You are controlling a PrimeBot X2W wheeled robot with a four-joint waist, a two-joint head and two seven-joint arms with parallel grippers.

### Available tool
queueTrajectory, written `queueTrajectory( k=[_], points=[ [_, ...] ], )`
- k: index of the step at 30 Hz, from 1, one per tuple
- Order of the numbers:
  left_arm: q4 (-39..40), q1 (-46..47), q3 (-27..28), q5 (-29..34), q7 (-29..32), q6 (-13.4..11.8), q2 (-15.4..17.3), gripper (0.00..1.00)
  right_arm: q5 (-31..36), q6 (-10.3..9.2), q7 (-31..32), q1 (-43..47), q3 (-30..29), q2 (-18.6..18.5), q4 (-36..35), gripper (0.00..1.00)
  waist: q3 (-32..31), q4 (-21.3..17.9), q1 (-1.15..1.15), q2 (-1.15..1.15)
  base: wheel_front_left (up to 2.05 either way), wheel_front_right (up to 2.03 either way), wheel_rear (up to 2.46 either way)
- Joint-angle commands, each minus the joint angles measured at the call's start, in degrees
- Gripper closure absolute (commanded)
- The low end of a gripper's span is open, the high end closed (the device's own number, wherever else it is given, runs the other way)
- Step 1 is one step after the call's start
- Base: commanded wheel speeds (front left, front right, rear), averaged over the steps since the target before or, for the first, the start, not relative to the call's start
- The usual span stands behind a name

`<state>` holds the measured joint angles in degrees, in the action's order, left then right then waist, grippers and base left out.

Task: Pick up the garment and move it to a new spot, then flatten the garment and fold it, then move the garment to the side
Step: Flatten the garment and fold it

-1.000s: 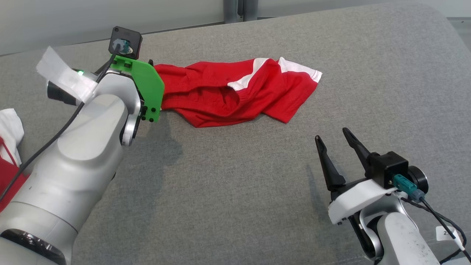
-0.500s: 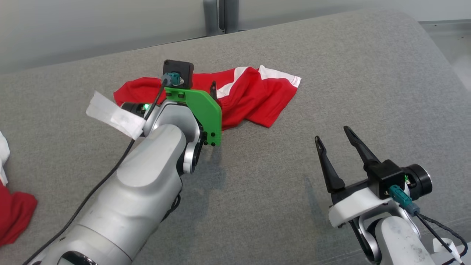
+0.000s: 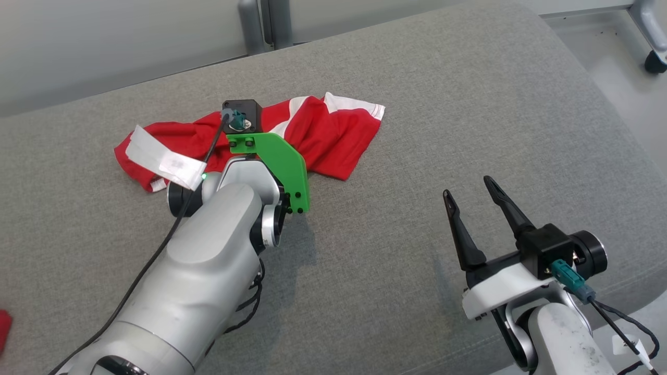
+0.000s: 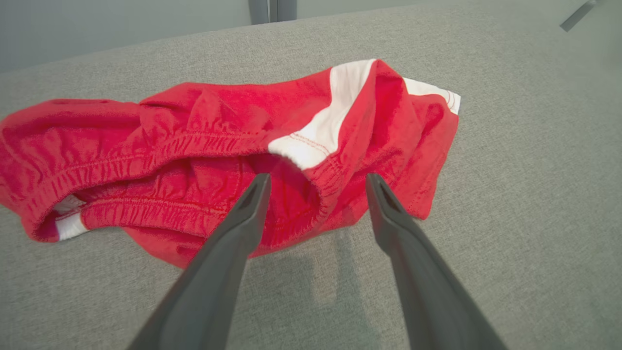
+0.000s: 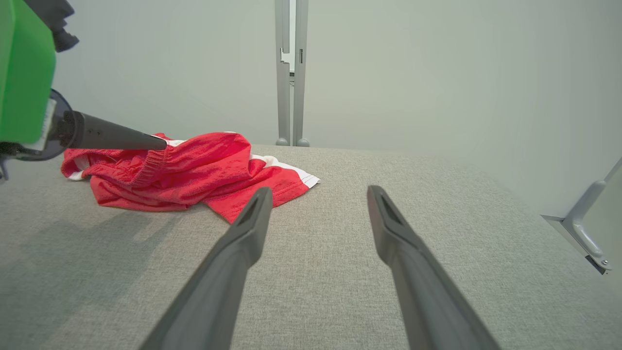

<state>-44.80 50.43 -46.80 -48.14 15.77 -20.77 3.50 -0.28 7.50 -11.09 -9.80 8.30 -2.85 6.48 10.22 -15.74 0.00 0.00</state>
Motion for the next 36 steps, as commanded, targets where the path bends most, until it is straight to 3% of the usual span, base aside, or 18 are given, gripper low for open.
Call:
queueTrajectory(
  k=[1,5,6,7,9,11,12,13,20,27,36],
  points=[
    [-0.5,1.0,0.6,-0.9,0.0,-0.6,0.1,0.00,-0.5,-0.02,-0.7,-0.7,0.0,0.0,0.2,0.00,0.7,-0.9,0.00,0.00,0.00,0.00,0.00],
    [-1.9,1.5,1.7,-1.9,0.7,-1.5,0.1,0.00,-1.2,-0.02,-2.0,-1.0,-0.3,-0.1,0.1,0.00,1.3,-1.6,0.00,0.00,0.00,0.00,0.00],
    [-2.3,1.8,1.9,-2.1,0.6,-1.5,0.2,0.09,-1.9,-0.02,-2.4,-1.0,-0.4,-0.1,0.2,0.00,1.4,-1.7,0.00,0.00,0.00,0.00,0.00],
    [-2.3,1.8,1.9,-2.1,0.6,-1.5,0.2,0.09,-1.9,-0.02,-2.4,-1.0,-0.4,-0.1,0.2,0.00,1.4,-1.7,0.00,0.00,0.00,0.00,0.00],
    [-2.9,2.0,2.2,-2.4,0.3,-1.3,0.4,0.56,-4.3,-0.02,-2.9,-0.9,-0.1,-0.1,0.6,0.00,1.7,-1.8,0.00,0.00,0.00,0.00,0.00],
    [-3.5,1.9,2.5,-2.8,0.2,-0.9,0.4,0.75,-7.2,-0.02,-3.2,-0.8,0.5,0.0,1.2,0.00,1.8,-1.9,0.00,0.00,0.00,0.00,0.00],
    [-3.5,2.0,2.7,-2.9,-0.3,-0.9,0.4,0.94,-8.1,-0.02,-3.4,-0.9,0.8,-0.1,1.5,0.00,1.9,-1.8,0.00,0.00,0.00,0.00,0.00],
    [-3.6,2.0,2.9,-3.1,-0.5,-0.4,0.4,1.00,-8.7,-0.02,-3.4,-1.1,1.2,0.0,1.7,0.00,2.0,-1.8,0.00,0.00,0.00,0.00,0.00],
    [-1.9,0.3,3.7,-4.3,-4.0,2.6,0.5,1.00,-8.2,-0.03,-3.8,-1.2,0.6,-0.1,2.3,0.00,1.3,0.4,0.00,0.00,0.00,0.00,0.00],
    [6.4,-4.5,4.6,-4.6,-5.8,3.7,5.5,1.00,-6.5,-0.02,-3.4,0.5,-0.4,-0.1,1.9,0.00,0.0,4.1,0.00,0.00,0.00,0.00,0.00],
    [25.6,-15.2,3.0,-3.0,-2.9,-1.4,15.6,1.00,-5.2,-0.02,-1.8,2.2,-0.9,-0.3,0.2,0.00,-0.1,6.5,0.00,0.00,0.00,0.00,0.00]
  ],
)
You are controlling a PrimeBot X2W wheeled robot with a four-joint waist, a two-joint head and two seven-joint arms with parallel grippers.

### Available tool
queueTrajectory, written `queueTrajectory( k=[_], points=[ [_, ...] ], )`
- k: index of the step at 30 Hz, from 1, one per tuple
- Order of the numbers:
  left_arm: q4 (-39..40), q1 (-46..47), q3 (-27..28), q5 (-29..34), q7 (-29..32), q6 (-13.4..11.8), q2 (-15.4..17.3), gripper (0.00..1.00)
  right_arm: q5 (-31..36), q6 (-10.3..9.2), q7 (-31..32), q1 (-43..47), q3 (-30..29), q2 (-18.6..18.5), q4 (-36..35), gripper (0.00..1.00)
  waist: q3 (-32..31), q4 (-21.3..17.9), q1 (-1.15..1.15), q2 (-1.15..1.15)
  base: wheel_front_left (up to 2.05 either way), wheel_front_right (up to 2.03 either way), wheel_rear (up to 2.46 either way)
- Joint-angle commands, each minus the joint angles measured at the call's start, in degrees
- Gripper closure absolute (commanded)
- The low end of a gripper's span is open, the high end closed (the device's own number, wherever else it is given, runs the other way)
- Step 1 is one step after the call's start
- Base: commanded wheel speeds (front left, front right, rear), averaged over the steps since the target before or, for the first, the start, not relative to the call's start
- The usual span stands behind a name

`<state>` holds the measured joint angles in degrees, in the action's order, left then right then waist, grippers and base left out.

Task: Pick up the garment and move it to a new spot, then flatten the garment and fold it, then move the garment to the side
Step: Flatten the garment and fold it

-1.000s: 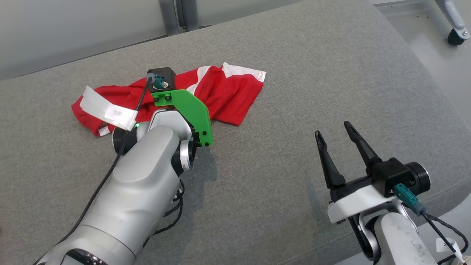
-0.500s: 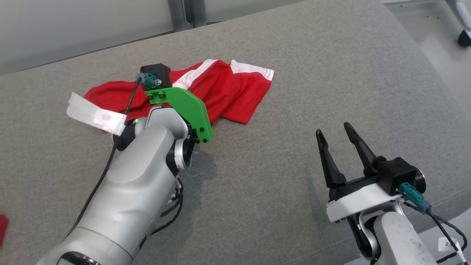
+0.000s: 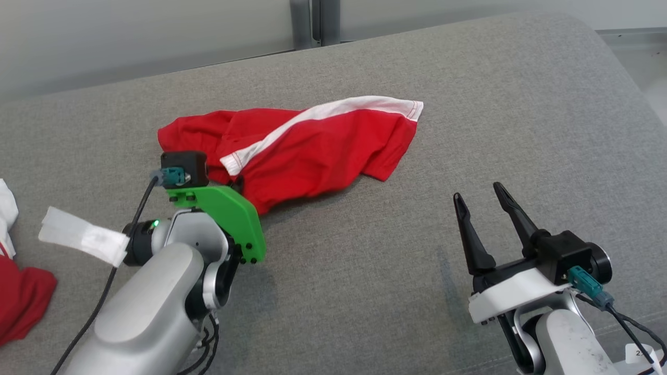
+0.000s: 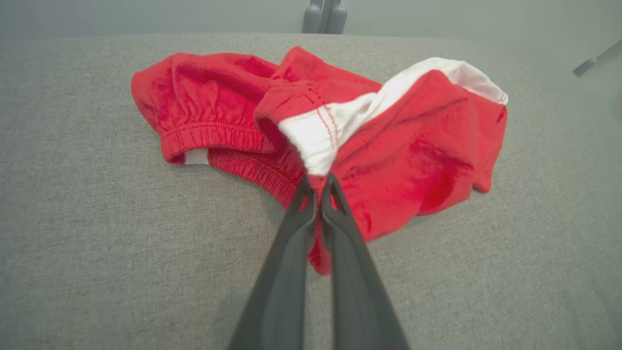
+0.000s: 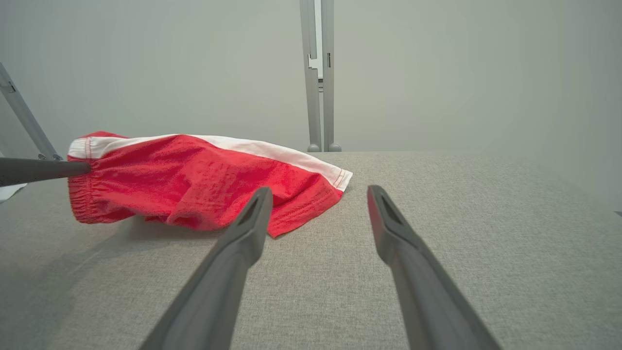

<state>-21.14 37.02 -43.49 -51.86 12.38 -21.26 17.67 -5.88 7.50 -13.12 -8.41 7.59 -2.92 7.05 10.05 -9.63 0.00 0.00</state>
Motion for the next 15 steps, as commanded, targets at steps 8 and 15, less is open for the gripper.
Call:
queueTrajectory(
  k=[8,15],
  points=[
    [14.4,-10.3,-0.3,0.4,4.6,-6.6,10.3,1.00,0.6,-0.02,1.0,0.9,-0.6,-0.7,-1.6,0.00,1.0,0.8,0.00,0.00,0.00,0.00,0.00],
    [16.6,-11.6,0.2,1.3,5.2,-8.9,13.5,0.57,0.7,-0.02,1.3,0.7,-0.6,-0.7,-1.9,0.00,1.6,1.1,0.00,0.00,0.00,0.00,0.00]
  ],
)
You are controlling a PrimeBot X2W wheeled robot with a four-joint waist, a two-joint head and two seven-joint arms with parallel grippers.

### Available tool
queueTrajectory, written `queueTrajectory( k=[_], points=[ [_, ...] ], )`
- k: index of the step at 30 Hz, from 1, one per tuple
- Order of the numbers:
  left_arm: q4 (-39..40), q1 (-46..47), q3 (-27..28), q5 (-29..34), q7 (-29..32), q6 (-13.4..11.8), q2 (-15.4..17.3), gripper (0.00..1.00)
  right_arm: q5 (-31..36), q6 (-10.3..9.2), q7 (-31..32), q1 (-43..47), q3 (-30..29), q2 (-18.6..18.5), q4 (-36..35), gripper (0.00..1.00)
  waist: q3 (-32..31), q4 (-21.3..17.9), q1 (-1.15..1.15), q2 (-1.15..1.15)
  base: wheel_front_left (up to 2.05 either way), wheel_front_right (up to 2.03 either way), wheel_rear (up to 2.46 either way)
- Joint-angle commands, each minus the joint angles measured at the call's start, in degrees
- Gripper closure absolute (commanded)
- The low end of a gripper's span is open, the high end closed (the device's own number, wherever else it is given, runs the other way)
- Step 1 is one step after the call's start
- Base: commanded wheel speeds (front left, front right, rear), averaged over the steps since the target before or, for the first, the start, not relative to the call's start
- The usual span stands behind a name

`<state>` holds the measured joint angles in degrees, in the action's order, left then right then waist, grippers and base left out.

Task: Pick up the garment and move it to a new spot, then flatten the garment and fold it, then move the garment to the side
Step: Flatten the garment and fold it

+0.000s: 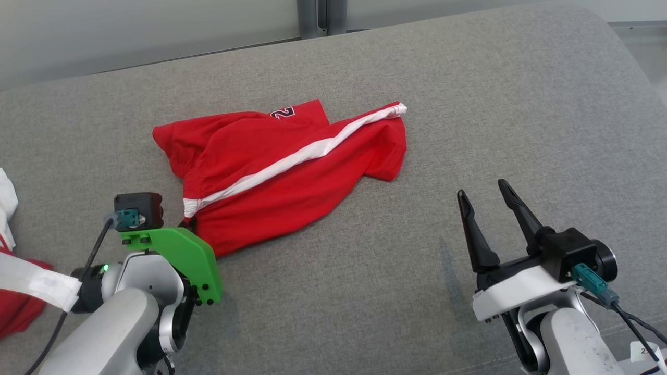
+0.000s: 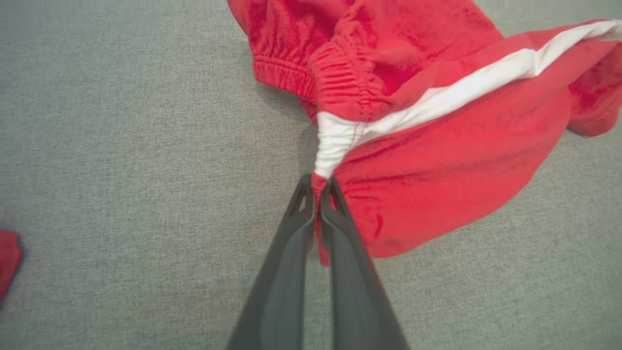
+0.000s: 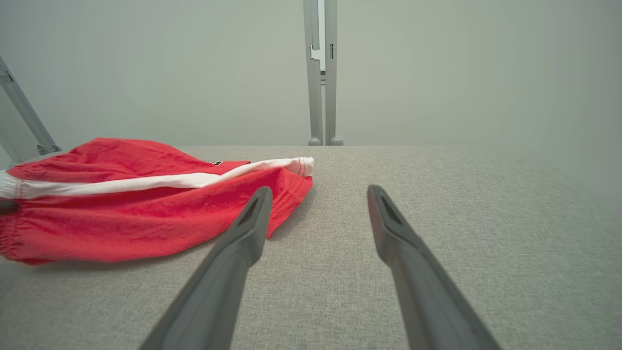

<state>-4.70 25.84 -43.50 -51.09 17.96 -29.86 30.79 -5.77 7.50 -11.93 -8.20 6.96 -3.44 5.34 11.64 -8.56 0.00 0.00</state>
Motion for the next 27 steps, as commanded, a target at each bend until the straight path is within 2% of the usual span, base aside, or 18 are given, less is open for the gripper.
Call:
queueTrajectory(
  k=[1,5,8,12,17,20,22,27],
  points=[
    [0.2,-0.3,0.4,0.6,-0.7,-0.4,0.4,0.00,0.6,-0.02,0.2,0.4,0.1,-0.2,-0.2,0.00,0.1,0.1,0.00,0.00,0.00,0.00,0.00],
    [1.0,-1.3,2.1,-0.7,-3.4,0.4,-0.7,0.00,0.2,-0.02,0.2,0.3,0.2,-0.3,-0.2,0.00,-0.2,0.3,0.00,0.00,0.00,0.00,0.00],
    [2.0,-2.9,4.6,-1.8,-7.9,1.3,-1.9,0.00,-0.4,-0.02,0.3,0.1,0.3,-0.5,0.0,0.00,-0.9,0.6,0.00,0.00,0.00,0.00,0.00],
    [2.4,-6.7,7.8,-2.6,-17.1,3.0,-4.6,0.00,-2.0,-0.02,0.4,0.8,0.1,-0.7,0.5,0.00,-2.4,1.6,0.00,0.00,0.00,0.00,0.00],
    [0.5,-10.1,9.2,0.6,-30.2,6.9,-7.0,0.00,-3.6,-0.02,-0.1,1.1,-0.6,-0.6,0.9,0.00,-4.9,3.3,0.00,0.00,0.00,0.00,0.00],
    [-0.4,-11.2,11.5,4.1,-33.0,8.9,-9.8,0.00,-4.0,-0.02,-0.6,1.8,-1.6,-0.4,1.6,0.00,-6.6,4.8,0.00,0.00,0.00,0.00,0.00],
    [1.1,-11.8,15.5,8.8,-33.2,10.8,-12.2,0.00,-4.5,-0.03,-0.9,2.0,-2.1,-0.3,2.0,0.00,-7.4,5.6,0.00,0.00,0.00,0.00,0.00],
    [3.8,-17.0,24.2,20.2,-33.1,17.7,-18.4,0.00,-7.2,-0.02,-0.8,2.6,-4.0,0.2,3.4,0.00,-9.2,7.2,0.00,0.00,0.00,0.00,0.00]
  ],
)
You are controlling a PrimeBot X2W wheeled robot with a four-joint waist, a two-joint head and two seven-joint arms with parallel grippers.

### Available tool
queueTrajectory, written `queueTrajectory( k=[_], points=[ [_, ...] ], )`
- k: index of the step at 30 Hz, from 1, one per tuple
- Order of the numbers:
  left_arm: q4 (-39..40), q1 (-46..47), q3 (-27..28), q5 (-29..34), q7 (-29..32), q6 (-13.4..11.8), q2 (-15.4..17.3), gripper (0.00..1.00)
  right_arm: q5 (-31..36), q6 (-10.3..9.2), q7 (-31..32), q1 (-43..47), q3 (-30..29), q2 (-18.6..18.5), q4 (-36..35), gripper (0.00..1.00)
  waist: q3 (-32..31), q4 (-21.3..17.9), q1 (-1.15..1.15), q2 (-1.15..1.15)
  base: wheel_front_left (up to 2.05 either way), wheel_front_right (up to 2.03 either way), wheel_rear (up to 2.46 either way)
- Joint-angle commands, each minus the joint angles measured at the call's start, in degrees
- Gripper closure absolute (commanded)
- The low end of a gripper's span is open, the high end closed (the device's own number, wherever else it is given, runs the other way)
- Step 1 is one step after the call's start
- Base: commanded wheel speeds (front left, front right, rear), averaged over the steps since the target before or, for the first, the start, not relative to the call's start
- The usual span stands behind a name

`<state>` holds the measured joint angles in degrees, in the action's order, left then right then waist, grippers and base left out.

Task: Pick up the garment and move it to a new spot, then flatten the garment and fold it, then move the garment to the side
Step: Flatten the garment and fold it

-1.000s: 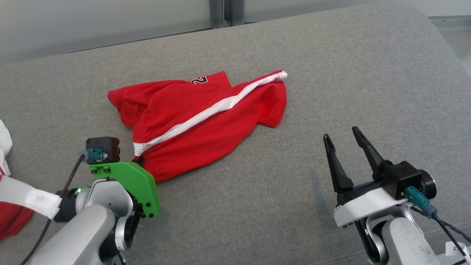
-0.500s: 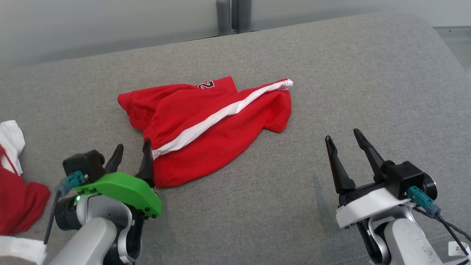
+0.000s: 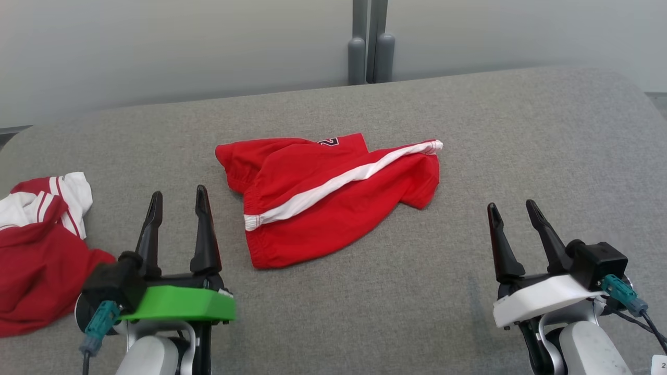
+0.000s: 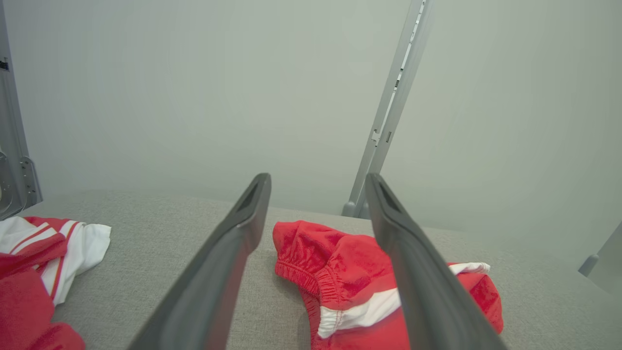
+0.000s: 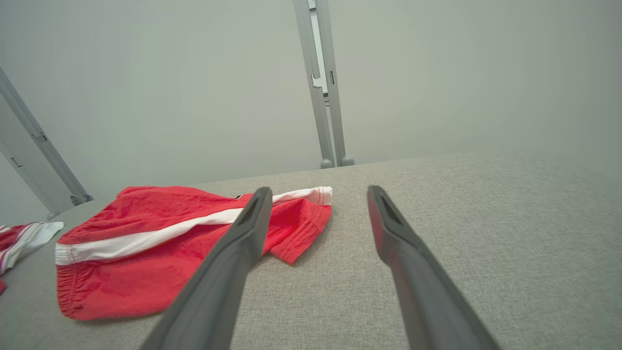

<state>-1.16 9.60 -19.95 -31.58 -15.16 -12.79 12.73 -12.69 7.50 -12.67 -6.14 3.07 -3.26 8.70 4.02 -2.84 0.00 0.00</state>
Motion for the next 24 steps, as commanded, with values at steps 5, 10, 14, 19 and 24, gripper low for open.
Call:
queueTrajectory(
  k=[5,10,14,19,24],
  points=[
    [-2.1,-6.1,6.5,7.9,0.0,5.8,-3.9,0.00,-0.7,-0.02,-0.3,1.1,-1.4,0.3,1.4,0.00,-3.5,2.3,0.00,0.00,0.00,0.00,0.00],
    [-7.5,-9.4,10.3,9.5,0.0,7.9,-5.9,0.00,1.9,-0.02,-0.4,1.7,-2.1,0.3,2.3,0.00,-5.0,2.9,0.00,0.00,0.00,0.00,0.00],
    [-13.2,-10.3,10.7,10.6,0.0,10.2,-4.9,0.00,5.3,-0.03,0.4,3.0,-2.1,0.3,2.6,0.00,-6.1,3.3,0.00,0.00,0.00,0.00,0.00],
    [-16.8,-9.3,10.1,11.5,0.3,10.9,-3.2,0.00,7.1,-0.03,1.7,4.3,-2.2,0.3,2.6,0.00,-6.6,3.5,0.00,0.00,0.00,0.00,0.00],
    [-18.5,-9.0,10.2,11.4,0.2,11.1,-2.4,0.00,7.7,-0.03,2.8,5.7,-3.0,0.3,2.3,0.00,-7.2,3.4,0.00,0.00,0.00,0.00,0.00]
  ],
)
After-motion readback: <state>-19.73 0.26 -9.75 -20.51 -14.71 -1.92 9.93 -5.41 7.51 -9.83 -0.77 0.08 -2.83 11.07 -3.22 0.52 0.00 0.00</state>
